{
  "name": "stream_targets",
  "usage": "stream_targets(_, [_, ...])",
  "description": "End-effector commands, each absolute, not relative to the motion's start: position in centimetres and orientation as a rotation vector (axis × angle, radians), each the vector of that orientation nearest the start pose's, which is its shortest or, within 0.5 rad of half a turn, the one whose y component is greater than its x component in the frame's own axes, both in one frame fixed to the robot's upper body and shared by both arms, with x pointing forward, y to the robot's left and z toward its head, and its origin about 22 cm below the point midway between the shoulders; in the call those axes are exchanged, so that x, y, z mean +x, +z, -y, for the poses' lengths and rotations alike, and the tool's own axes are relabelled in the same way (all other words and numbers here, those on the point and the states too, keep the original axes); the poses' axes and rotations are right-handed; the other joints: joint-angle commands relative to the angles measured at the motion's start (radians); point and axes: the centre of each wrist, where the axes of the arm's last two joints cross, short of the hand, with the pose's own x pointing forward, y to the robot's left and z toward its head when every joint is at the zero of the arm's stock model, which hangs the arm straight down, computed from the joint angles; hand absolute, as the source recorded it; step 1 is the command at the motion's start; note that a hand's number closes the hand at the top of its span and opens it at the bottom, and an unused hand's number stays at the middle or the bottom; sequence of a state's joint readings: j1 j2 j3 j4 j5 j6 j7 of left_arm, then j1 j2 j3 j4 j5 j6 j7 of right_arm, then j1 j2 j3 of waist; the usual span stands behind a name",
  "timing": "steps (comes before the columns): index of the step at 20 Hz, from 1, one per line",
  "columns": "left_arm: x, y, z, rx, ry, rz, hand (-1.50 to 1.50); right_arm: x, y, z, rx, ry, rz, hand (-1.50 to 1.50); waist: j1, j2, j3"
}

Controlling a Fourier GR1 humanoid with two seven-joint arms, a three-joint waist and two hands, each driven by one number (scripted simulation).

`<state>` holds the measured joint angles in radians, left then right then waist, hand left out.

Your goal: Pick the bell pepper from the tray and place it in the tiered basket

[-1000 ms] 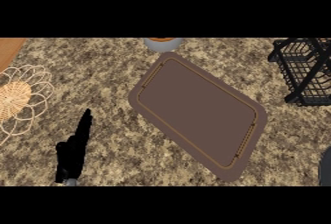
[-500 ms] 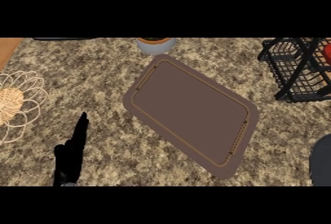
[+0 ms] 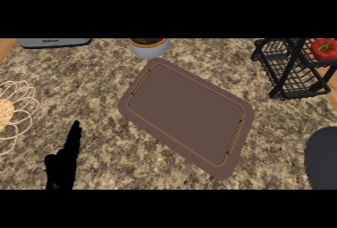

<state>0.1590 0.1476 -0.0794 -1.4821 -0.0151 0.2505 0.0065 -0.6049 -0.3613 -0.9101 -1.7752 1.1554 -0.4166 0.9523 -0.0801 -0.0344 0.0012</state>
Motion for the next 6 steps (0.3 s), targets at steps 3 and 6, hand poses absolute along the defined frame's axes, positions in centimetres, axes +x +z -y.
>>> stream_targets(3, [19.0,-5.6,-26.8,0.340,0.067,1.260,0.00,15.5,25.0,38.5,-1.563,-1.120,1.043,-1.50,-0.030,0.002,-0.004])
stream_targets(6, [18.4,-6.3,-25.2,0.321,0.071,1.258,0.00,11.9,25.0,36.0,-1.531,-1.074,1.099,-1.50,-0.030,0.003,-0.004])
